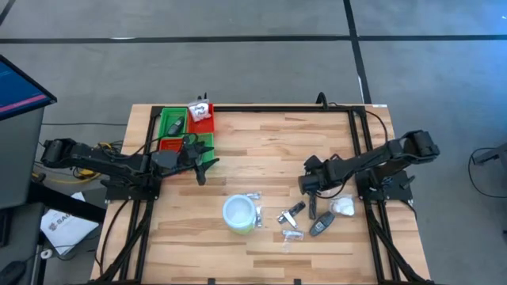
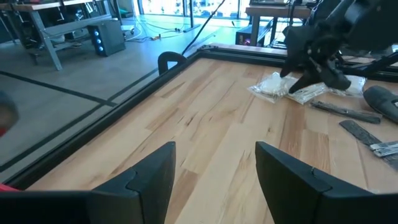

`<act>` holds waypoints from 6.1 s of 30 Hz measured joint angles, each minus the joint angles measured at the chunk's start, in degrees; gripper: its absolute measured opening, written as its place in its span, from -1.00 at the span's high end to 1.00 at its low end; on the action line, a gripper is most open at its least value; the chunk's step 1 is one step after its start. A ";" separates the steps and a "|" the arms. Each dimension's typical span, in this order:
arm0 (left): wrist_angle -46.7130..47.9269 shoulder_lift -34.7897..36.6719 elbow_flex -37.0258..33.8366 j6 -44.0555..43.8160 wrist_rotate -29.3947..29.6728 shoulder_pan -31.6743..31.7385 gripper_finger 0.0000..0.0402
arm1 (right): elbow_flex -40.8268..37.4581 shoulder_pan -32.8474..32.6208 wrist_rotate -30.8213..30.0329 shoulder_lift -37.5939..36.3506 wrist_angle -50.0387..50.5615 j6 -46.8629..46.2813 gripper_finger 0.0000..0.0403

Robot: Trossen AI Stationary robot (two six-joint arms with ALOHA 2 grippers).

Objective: Pick & Place Travel size toiletries
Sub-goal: Put the white cotton pack into the top red bin

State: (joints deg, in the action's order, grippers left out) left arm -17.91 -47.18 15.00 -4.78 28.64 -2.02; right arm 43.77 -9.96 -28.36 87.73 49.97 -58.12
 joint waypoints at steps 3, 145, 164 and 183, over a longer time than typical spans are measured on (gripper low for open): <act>-0.13 0.00 0.00 0.00 0.00 0.07 -0.04 | 0.00 0.69 0.07 2.61 0.42 0.21 -0.23; -42.51 -9.99 0.00 15.05 -39.13 0.17 0.99 | 18.60 7.89 43.75 7.65 -78.22 56.60 0.94; -40.52 -9.81 0.00 14.93 -34.88 0.17 1.00 | 18.60 8.29 40.49 2.18 -64.69 61.58 0.29; -33.54 -9.22 0.00 14.88 -28.06 10.76 1.00 | 18.60 9.79 38.53 -1.75 -48.10 59.08 -0.08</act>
State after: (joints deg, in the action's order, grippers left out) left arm -51.45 -56.39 15.00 10.11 0.58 8.74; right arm 62.37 -0.16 10.17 85.97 1.87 0.96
